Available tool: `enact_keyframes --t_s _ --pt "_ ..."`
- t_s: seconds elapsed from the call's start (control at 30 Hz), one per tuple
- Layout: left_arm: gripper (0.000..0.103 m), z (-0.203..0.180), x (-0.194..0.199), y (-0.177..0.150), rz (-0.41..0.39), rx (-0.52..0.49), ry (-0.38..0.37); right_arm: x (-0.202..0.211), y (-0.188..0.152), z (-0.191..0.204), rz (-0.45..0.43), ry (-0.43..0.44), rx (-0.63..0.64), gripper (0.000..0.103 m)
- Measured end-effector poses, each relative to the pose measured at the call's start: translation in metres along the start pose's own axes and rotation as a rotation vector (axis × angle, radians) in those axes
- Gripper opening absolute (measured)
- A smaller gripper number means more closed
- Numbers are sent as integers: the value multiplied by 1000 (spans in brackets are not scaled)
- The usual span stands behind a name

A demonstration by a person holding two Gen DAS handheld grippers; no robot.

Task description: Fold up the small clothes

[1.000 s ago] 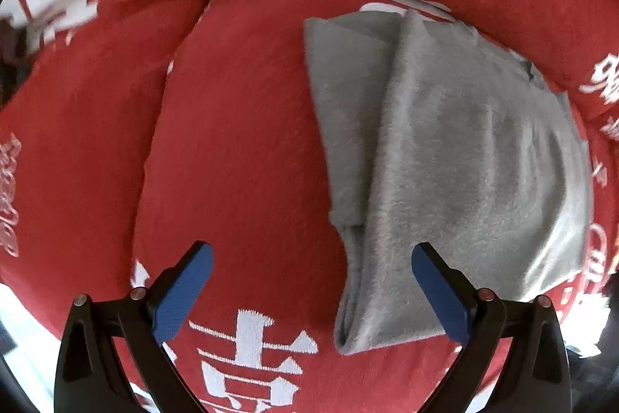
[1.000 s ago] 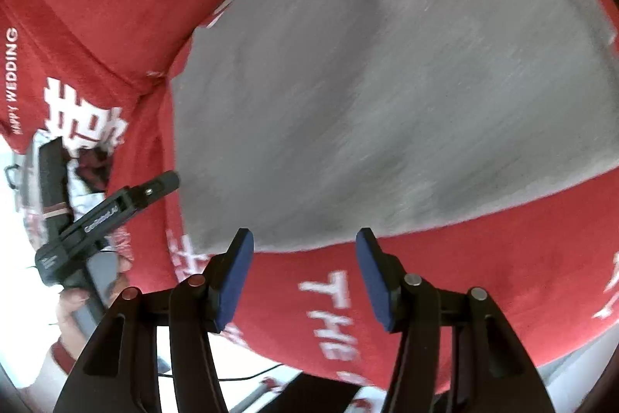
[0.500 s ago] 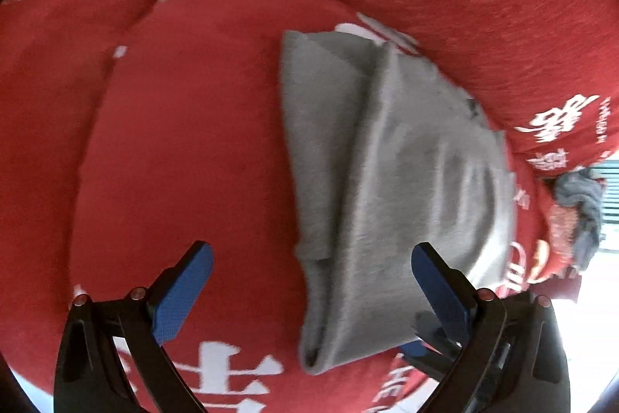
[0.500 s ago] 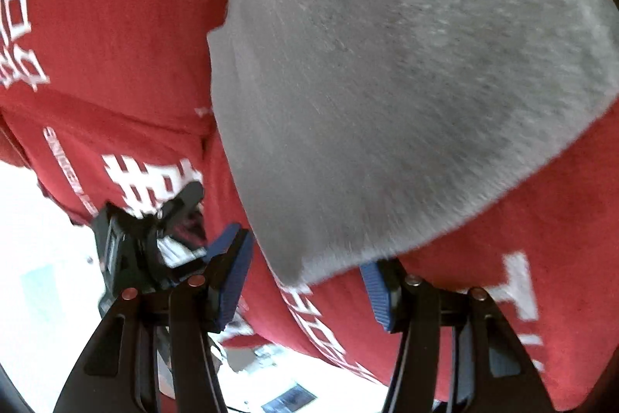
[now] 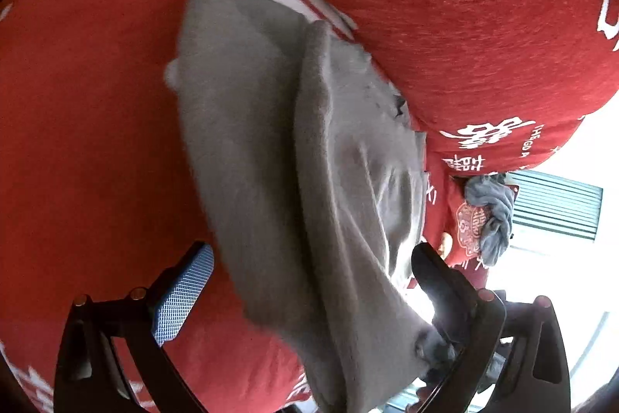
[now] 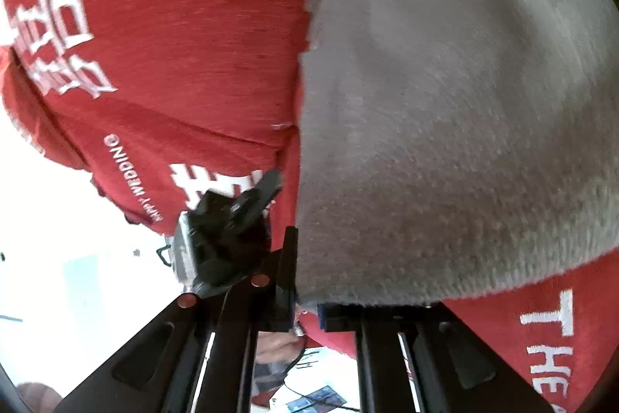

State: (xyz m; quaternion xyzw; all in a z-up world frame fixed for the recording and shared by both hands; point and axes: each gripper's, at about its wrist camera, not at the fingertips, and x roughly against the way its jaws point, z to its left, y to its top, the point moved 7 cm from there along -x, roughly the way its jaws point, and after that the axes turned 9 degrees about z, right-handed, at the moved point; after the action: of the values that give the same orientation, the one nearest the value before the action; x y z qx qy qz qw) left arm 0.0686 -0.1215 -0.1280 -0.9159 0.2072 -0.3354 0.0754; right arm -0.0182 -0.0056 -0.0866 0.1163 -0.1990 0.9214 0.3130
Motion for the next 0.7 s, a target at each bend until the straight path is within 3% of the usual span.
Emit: enact_keyframes --t_s 0.1,0.17,0.23,0.33,0.43,0.53,0.67,0.7 --pt "102 -18 -14 13 4 -41 7 2 -2 4 7 -31 40 8" --pt "100 -32 -24 20 4 -88 67 -5 -6 1 24 -64 49 8" --pt "78 -40 -33 24 3 -135 198 -11 -13 -7 59 -113 49 8" --pt "53 -39 -48 27 23 -174 374 -19 -28 -21 176 -309 110 12" --pt "51 -42 -51 26 17 -205 438 -6 -38 -20 262 -526 262 12" --pt "51 -44 -54 27 15 -195 465 24 -25 -5 199 -607 353 13" --pt "50 -47 -58 28 -7 -187 496 70 21 -3 19 -708 345 12" --pt "41 -48 -59 26 -14 -194 516 77 35 -7 -13 -756 347 8"
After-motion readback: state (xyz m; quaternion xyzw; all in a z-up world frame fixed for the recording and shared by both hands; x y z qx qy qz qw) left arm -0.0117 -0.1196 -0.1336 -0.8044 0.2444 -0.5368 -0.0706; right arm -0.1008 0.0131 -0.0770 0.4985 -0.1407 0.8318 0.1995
